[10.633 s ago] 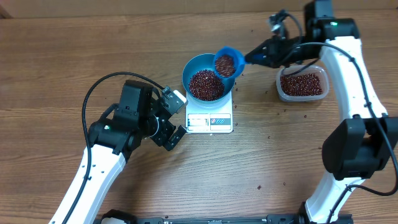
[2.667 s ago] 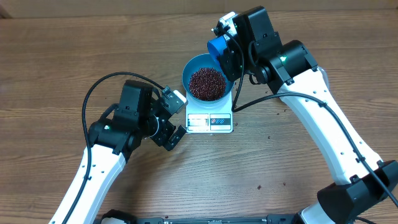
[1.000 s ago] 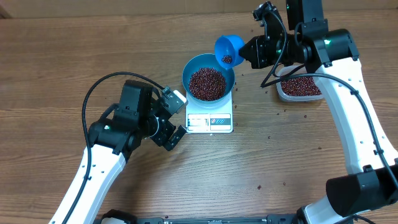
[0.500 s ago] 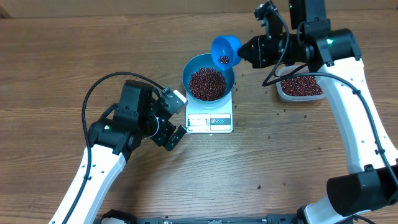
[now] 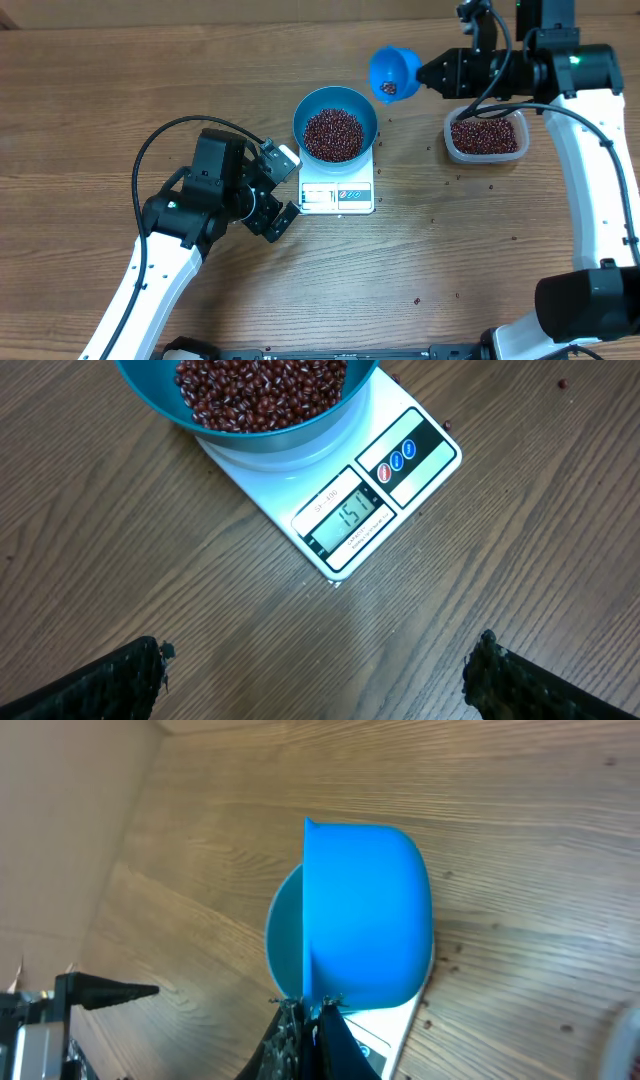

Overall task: Scoop item into bowl and weigh 150g on scale
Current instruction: 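Move the scoop back to the tub with the right gripper, then bring a few beans over the bowl and tip them in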

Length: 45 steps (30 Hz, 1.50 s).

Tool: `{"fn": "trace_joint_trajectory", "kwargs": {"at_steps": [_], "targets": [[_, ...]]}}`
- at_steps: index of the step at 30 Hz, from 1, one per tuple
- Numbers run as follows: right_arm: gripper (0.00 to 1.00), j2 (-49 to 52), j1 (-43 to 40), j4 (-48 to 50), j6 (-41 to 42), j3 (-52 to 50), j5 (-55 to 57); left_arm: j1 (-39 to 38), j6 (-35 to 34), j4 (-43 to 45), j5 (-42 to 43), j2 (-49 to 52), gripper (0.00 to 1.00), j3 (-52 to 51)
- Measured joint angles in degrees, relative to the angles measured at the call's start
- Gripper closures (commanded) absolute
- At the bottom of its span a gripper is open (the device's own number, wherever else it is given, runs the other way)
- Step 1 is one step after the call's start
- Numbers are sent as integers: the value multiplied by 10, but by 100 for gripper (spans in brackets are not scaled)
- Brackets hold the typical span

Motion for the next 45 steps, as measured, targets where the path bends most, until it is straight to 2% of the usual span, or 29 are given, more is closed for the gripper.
{"fn": "trace_joint_trajectory", "kwargs": {"at_steps": [5, 6, 10, 14, 20, 27, 32, 34, 36, 41, 45], "targets": [[96, 0, -78, -34, 0, 0, 42, 0, 0, 0, 0, 0, 0, 0], [96, 0, -107, -56, 1, 0, 97, 0, 0, 0, 0, 0, 0, 0], [96, 0, -122, -82, 2, 0, 219, 0, 0, 0, 0, 0, 0, 0], [96, 0, -89, -88, 2, 0, 377, 0, 0, 0, 0, 0, 0, 0], [96, 8, -9, -95, 2, -24, 548, 0, 0, 0, 0, 0, 0, 0], [96, 29, 40, -93, 2, -28, 652, 0, 0, 0, 0, 0, 1, 0], [96, 29, 46, -92, 7, -28, 667, 0, 0, 0, 0, 0, 0, 0], [96, 29, 46, -94, 7, -25, 635, 0, 0, 0, 0, 0, 0, 0], [96, 29, 46, -88, 4, -13, 585, 0, 0, 0, 0, 0, 0, 0], [96, 27, 63, -42, -17, 29, 377, 0, 0, 0, 0, 0, 0, 0], [96, 28, 103, -40, -22, 29, 315, 0, 0, 0, 0, 0, 1, 0]]}}
